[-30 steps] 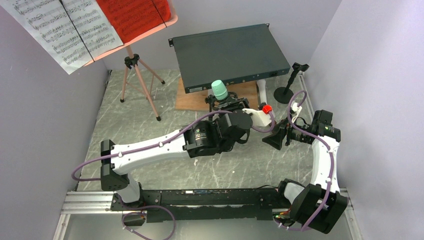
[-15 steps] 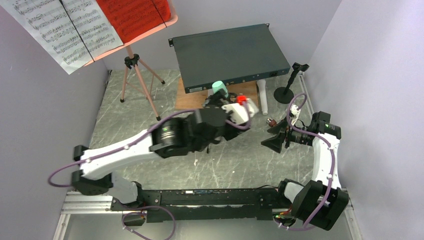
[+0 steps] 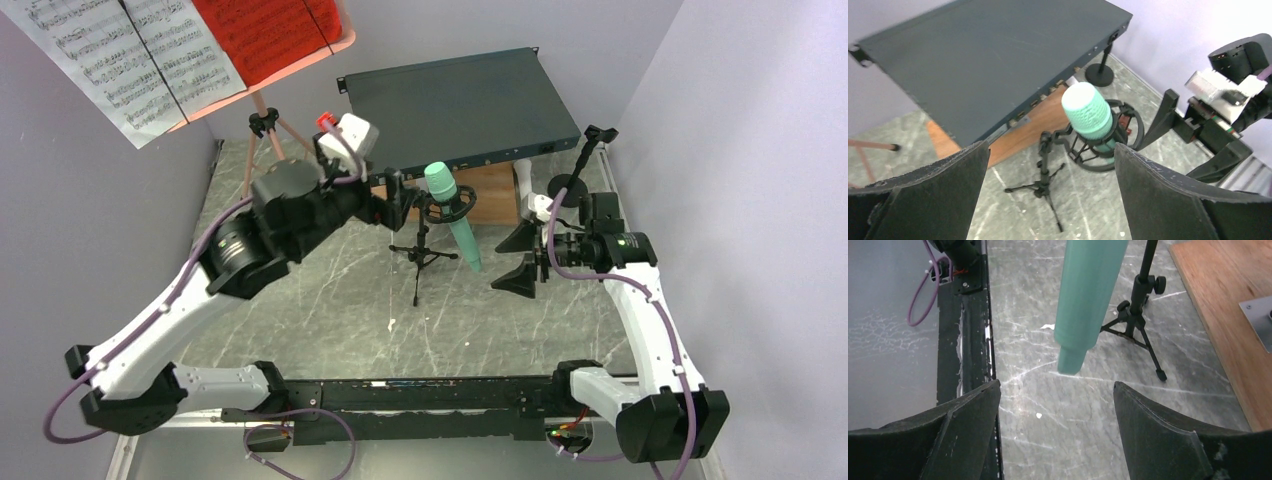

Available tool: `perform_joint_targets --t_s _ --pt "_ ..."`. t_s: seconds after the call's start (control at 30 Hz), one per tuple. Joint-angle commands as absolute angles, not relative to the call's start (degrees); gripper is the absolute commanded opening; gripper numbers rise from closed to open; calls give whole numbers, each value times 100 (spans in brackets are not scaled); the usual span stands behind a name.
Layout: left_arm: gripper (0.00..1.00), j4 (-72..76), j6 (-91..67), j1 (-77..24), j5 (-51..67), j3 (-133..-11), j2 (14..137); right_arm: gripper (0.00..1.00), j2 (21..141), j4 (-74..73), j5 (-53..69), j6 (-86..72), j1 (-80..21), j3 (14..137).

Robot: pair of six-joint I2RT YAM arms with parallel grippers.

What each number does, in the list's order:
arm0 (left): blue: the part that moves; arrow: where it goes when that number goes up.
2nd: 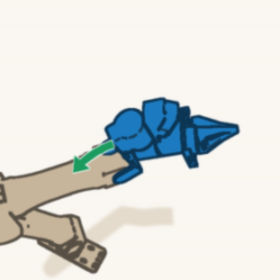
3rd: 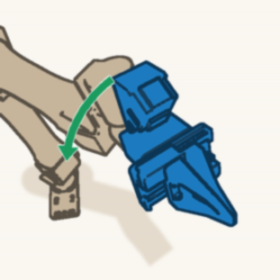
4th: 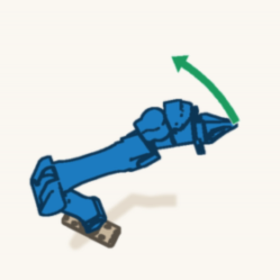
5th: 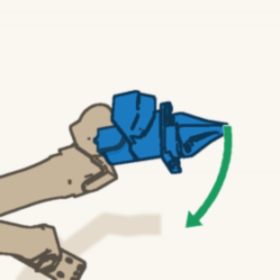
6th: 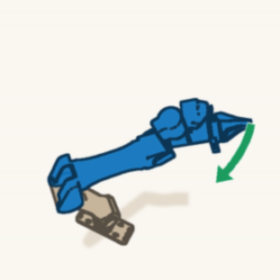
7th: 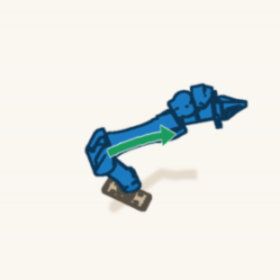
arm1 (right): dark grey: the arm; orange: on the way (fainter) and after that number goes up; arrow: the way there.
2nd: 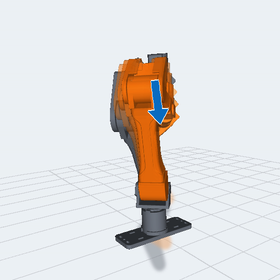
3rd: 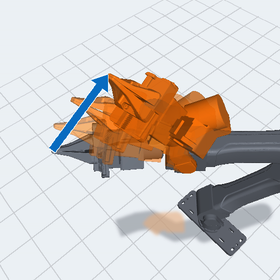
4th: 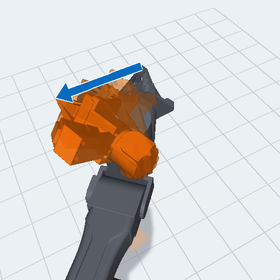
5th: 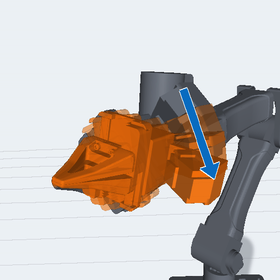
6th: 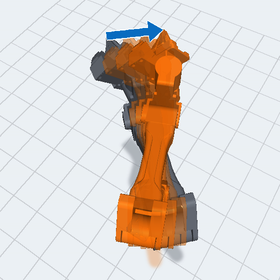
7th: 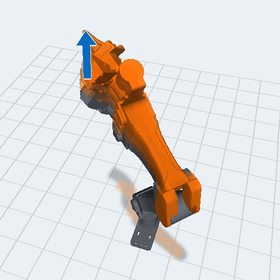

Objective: Pack up the instrument practice props
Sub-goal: Place the microphone stand with the microphone at the center of the board, then remove the microphone from the microphone stand.

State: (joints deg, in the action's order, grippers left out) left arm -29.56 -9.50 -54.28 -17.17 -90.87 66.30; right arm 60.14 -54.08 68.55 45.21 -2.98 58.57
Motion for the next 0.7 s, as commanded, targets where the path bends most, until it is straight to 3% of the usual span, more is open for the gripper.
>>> perform_joint_targets --t_s 0.0,0.17,0.37,0.57,0.67 --pt "100 -2716 -1855 -5008 -424 -9436 7108 85 6318 -4486 6755 3676 -672 6164" --pt "100 -2053 -2658 -4744 -201 -8894 7024 81 6520 -3999 6424 3245 -1154 6209" --pt "100 -1254 -3483 -4428 -53 -8115 6927 63 6787 -3493 6270 2889 -1521 6230" --pt "99 -767 -3828 -4242 334 -7865 7022 34 7102 -3508 6323 2852 -1626 6617" --pt "100 -457 -3883 -4197 549 -7792 7059 10 7177 -3490 6400 2844 -1628 6827"
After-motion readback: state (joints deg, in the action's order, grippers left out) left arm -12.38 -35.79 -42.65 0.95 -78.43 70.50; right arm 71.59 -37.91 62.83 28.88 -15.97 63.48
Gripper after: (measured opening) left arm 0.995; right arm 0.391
